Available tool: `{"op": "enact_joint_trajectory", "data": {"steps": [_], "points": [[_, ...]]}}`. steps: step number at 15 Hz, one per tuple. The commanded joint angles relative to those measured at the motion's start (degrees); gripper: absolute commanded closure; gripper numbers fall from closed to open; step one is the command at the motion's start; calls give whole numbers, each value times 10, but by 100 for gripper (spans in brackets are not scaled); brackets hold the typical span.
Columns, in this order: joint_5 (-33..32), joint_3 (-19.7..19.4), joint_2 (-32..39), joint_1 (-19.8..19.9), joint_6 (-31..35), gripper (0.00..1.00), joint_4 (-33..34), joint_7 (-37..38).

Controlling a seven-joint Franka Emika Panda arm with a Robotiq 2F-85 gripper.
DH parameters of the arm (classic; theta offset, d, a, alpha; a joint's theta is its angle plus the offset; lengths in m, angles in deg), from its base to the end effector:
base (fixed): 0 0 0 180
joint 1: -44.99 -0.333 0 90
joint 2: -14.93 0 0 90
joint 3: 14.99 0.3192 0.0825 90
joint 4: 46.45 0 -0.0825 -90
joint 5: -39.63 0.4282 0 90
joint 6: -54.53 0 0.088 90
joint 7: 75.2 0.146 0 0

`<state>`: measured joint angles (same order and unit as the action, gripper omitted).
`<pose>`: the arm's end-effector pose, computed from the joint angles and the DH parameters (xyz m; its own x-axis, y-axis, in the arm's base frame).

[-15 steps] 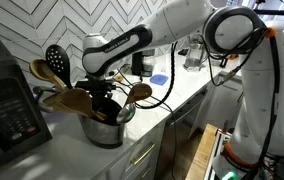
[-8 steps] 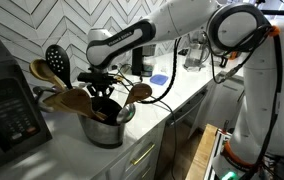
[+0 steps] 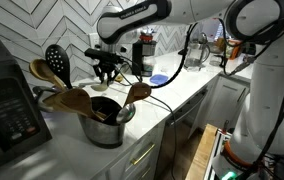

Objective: Put the white serving spoon in the pot

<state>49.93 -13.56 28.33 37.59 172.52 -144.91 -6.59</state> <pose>0.6756 0.1199 0.4072 0.4407 -0.8891 -0.1236 -0.8935 -0.4213 -0.1551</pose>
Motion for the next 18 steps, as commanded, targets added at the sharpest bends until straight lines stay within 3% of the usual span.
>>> {"op": "enact_joint_trajectory", "data": {"steps": [1, 5, 6, 10, 18], "points": [[58, 3, -70, 25, -31, 93, -42, -16], [165, 1, -157, 44, -29, 93, -103, -54], [126, 3, -94, 39, -34, 71, -38, -41], [150, 4, -146, 44, -34, 71, -78, -43], [150, 4, -146, 44, -34, 71, -85, -43]]}}
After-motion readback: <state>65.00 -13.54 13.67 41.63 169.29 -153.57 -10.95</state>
